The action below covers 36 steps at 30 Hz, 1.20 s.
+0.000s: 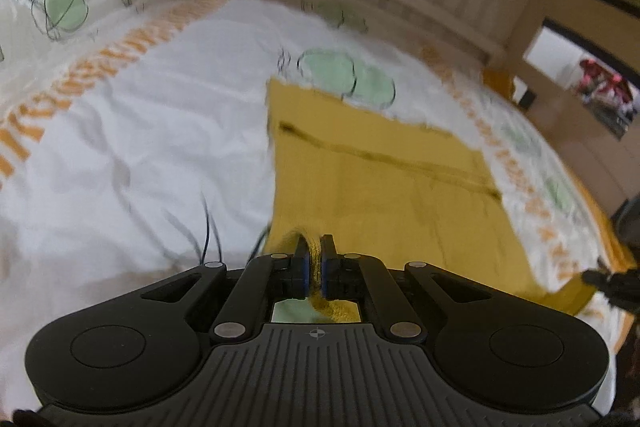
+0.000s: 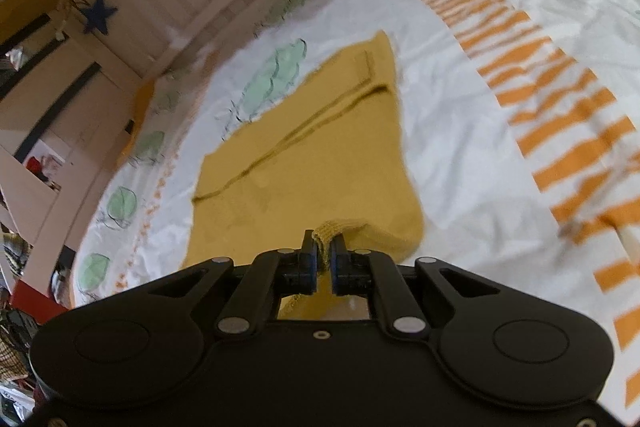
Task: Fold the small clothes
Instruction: 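Lift the hem with both grippers and carry it over toward the collar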
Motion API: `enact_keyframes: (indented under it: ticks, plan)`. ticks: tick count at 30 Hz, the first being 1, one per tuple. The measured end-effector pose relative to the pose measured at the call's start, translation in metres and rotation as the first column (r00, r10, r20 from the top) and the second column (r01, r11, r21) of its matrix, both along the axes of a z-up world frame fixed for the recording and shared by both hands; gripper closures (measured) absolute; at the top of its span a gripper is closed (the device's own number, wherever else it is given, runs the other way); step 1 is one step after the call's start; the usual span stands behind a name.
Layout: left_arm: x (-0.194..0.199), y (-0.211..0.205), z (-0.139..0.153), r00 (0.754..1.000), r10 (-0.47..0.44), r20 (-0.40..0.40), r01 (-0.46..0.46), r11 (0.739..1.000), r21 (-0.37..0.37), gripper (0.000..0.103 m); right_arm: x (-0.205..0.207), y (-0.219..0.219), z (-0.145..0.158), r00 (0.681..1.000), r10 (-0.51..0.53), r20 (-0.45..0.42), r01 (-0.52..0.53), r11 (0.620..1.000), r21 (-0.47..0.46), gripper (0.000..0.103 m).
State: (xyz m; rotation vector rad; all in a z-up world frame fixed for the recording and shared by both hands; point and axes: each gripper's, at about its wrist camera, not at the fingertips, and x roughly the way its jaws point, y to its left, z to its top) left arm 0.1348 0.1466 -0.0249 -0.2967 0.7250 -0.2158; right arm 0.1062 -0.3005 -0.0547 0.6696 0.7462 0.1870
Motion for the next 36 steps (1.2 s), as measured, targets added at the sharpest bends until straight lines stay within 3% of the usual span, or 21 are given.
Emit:
enact_keyframes:
  ticks: [4,9,18,26,36]
  plan:
    - [0.025,0.004,0.011,0.999,0.011,0.031,-0.01,0.999,-0.037,0.099,0.021,-0.002,0.005,0.999,-0.003,0.033,0.002,1.0,0.026,0.09]
    - [0.067,0.001,0.022,0.996,0.015,0.083,-0.012,0.999,-0.031,0.099,0.059,-0.006,0.018,0.996,-0.003,0.093,0.002,1.0,0.016,0.09]
    - [0.161,-0.008,0.034,0.989,0.036,0.146,-0.032,0.999,-0.031,0.099,0.16,-0.028,0.034,0.98,-0.058,0.192,0.062,0.998,-0.015,0.09]
    - [0.239,-0.021,0.002,0.996,0.058,0.064,-0.058,0.998,0.002,0.098,0.253,-0.031,0.005,0.981,-0.107,0.16,0.122,0.989,-0.087,0.09]
    - [0.291,-0.013,-0.04,0.99,0.132,-0.041,-0.131,0.991,0.013,0.097,0.311,-0.025,-0.035,0.989,-0.133,0.061,0.141,0.978,-0.155,0.09]
